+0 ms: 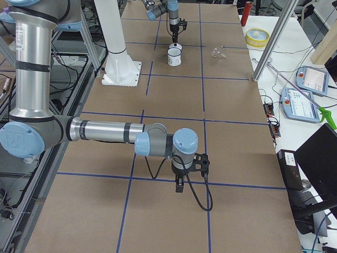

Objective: Remove funnel from cup
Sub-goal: 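Move the left gripper to the white lid and grasp it, then lift the white lid with the left gripper over the mug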

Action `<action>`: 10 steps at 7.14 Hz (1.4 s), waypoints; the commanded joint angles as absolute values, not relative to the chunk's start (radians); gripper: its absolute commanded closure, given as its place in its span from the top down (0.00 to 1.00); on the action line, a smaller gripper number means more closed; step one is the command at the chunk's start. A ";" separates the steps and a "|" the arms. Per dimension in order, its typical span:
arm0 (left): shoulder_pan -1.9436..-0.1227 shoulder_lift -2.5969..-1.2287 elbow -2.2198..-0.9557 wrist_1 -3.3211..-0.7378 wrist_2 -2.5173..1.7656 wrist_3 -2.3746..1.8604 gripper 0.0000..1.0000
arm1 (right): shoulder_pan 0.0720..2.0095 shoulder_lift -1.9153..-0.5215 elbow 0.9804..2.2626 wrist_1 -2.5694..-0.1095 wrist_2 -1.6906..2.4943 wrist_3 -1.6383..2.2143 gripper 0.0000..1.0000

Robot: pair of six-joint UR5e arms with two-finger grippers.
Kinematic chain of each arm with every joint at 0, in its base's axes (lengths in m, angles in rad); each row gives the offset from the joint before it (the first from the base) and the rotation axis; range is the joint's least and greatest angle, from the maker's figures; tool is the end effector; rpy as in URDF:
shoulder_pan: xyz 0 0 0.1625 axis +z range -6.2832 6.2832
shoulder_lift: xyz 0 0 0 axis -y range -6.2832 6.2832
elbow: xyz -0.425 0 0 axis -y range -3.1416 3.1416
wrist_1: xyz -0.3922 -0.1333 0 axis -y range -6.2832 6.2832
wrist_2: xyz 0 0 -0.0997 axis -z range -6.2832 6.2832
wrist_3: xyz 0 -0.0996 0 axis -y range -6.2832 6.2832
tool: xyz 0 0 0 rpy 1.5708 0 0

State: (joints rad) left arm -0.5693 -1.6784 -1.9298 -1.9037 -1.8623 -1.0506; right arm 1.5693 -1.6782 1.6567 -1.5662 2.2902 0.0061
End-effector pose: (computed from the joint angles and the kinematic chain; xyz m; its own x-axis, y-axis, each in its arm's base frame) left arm 0.3932 -0.3759 0.4036 0.6798 0.1302 -0.7217 0.0056 0.9832 0.1826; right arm 0.0670 -0.4451 0.6701 0.7522 0.0161 0.6587 -0.0031 0.9998 -0.0209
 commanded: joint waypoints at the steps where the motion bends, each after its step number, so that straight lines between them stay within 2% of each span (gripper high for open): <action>1: -0.572 -1.678 -1.943 -1.904 -1.862 -1.051 0.00 | 1.569 -1.678 1.657 -1.566 2.290 0.006 1.00; 3: -0.597 -1.661 -2.052 -1.858 -1.862 -1.043 0.00 | 1.569 -1.678 1.657 -1.566 2.290 0.006 1.00; 5: -0.604 -1.669 -2.263 -1.636 -1.888 -1.046 0.00 | 1.569 -1.678 1.657 -1.566 2.290 0.006 1.00; 6: -0.604 -1.740 -2.310 -1.527 -1.904 -1.064 0.00 | 1.569 -1.678 1.657 -1.566 2.290 0.006 1.00; 7: -0.592 -1.888 -2.287 -1.403 -1.904 -1.144 0.00 | 1.569 -1.678 1.657 -1.566 2.290 0.006 1.00; 8: -0.589 -2.057 -2.213 -1.299 -1.904 -1.191 0.00 | 1.569 -1.678 1.657 -1.566 2.290 0.006 1.00; 10: -0.557 -2.172 -2.068 -1.292 -1.902 -1.278 0.00 | 1.569 -1.678 1.657 -1.566 2.290 0.006 1.00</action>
